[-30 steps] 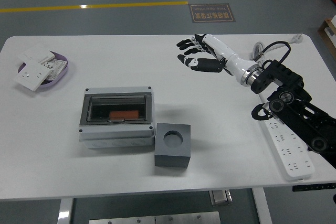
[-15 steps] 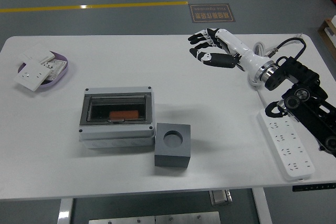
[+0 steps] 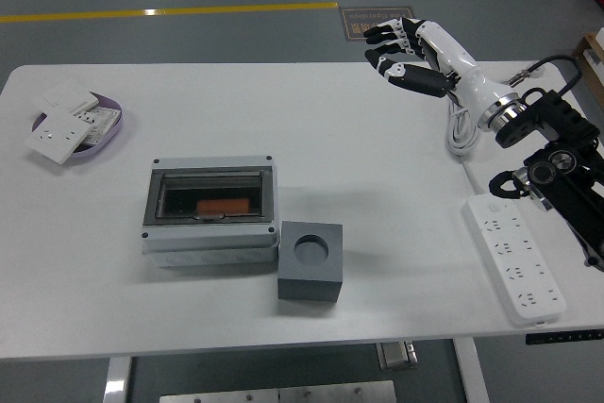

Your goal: Pick up the cylinder from the cube,place it in the box,flap close box

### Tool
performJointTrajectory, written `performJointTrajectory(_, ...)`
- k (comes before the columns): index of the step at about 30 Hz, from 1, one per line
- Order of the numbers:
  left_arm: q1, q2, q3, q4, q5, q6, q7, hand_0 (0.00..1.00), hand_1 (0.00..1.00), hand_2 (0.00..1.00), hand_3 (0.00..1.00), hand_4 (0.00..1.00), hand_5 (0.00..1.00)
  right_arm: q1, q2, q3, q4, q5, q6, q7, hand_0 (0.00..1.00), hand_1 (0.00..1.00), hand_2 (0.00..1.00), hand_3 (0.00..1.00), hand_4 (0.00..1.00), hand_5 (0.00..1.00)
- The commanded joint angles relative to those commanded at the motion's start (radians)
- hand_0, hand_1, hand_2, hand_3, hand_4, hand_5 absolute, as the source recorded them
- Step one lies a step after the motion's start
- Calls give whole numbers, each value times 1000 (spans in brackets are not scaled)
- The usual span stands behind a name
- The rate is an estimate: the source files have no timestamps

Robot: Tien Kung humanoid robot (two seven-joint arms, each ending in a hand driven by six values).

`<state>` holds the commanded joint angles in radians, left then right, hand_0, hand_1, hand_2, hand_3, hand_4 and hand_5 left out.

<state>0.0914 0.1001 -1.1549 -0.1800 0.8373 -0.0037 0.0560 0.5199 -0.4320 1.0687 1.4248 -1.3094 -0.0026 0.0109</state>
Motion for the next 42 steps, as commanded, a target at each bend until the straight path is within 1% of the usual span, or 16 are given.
performJointTrajectory(1, 0, 2, 0, 0, 0, 0, 0, 923, 852, 854, 951, 2, 2, 0, -2, 2, 3, 1, -3, 2, 760, 688, 711, 684, 682, 446)
performJointTrajectory(7, 0, 4, 0, 0, 1, 1, 1, 923, 852, 854, 951, 2, 2, 2, -9, 8, 6, 8, -10, 8, 760, 688, 711, 684, 682, 446)
performJointTrajectory(8, -1, 4, 0, 0, 1, 1, 1, 923, 852, 854, 951, 2, 2, 1, -9, 10, 6, 8, -11, 8, 741, 682, 709, 682, 684, 447)
performJointTrajectory(10, -3, 2, 0, 0, 1, 2, 1, 923, 852, 854, 951, 2, 2, -4, -10, 14, 10, 6, -16, 6, 741, 682, 709, 682, 684, 447)
performJointTrajectory(23, -5, 2, 15, 0, -5, 4, 4, 923, 852, 854, 951, 2, 2, -75, 2, 52, 70, -4, -44, -5, 737, 677, 703, 681, 685, 444)
performJointTrajectory(25, -5, 2, 17, 0, -7, 4, 4, 923, 852, 854, 951, 2, 2, -85, 6, 56, 77, -5, -47, -3, 736, 675, 703, 681, 679, 428)
performJointTrajectory(30, -8, 2, 19, 0, -9, 4, 5, 923, 852, 854, 951, 2, 2, -106, 20, 68, 87, -13, -51, -1, 736, 675, 703, 681, 679, 428)
performJointTrajectory(37, -9, 5, 15, 0, -17, 2, 2, 923, 852, 854, 951, 2, 2, -129, 50, 104, 81, -11, -51, -2, 732, 670, 700, 678, 670, 422)
performJointTrajectory(42, -6, 10, 9, 0, -19, 2, 0, 923, 852, 854, 951, 2, 2, -142, 62, 119, 77, -8, -50, -2, 732, 670, 700, 678, 670, 422)
